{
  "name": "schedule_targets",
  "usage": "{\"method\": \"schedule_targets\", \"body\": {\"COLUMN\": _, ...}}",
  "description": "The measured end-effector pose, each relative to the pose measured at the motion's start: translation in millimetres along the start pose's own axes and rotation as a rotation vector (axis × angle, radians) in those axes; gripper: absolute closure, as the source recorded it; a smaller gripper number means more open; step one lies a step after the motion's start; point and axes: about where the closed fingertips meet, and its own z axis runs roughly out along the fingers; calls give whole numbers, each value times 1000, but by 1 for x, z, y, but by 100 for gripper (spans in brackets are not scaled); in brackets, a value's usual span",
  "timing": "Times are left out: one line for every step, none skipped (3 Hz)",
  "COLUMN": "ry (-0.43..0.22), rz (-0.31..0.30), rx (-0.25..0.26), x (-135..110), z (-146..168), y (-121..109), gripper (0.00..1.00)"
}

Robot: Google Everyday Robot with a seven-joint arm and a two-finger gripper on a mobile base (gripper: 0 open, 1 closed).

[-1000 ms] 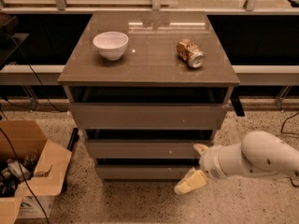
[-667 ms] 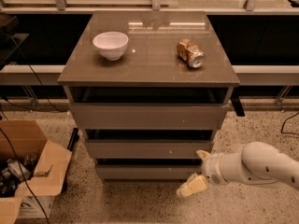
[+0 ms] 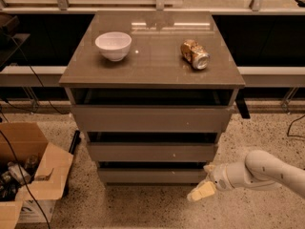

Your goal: Open bottom drawer

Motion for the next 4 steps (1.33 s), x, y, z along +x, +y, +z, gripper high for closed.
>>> {"method": "schedule_targets", "body": {"ry": 9, "rz": 30, "rx": -8, "x": 12, "z": 4, "y": -13, "gripper": 0}}
{"method": "schedule_targets", "body": {"ry": 28, "rz": 14, "rx": 13, "x": 0, "z": 27, "y": 8, "gripper": 0}}
{"method": "schedule_targets", "body": {"ry": 38, "rz": 29, "rx": 42, "x": -5, "z": 77, "y": 8, "gripper": 0}}
{"method": "schedule_targets", "body": {"ry": 7, "rz": 68, "rx": 38, "x": -4, "z": 123, "y": 3, "gripper": 0}}
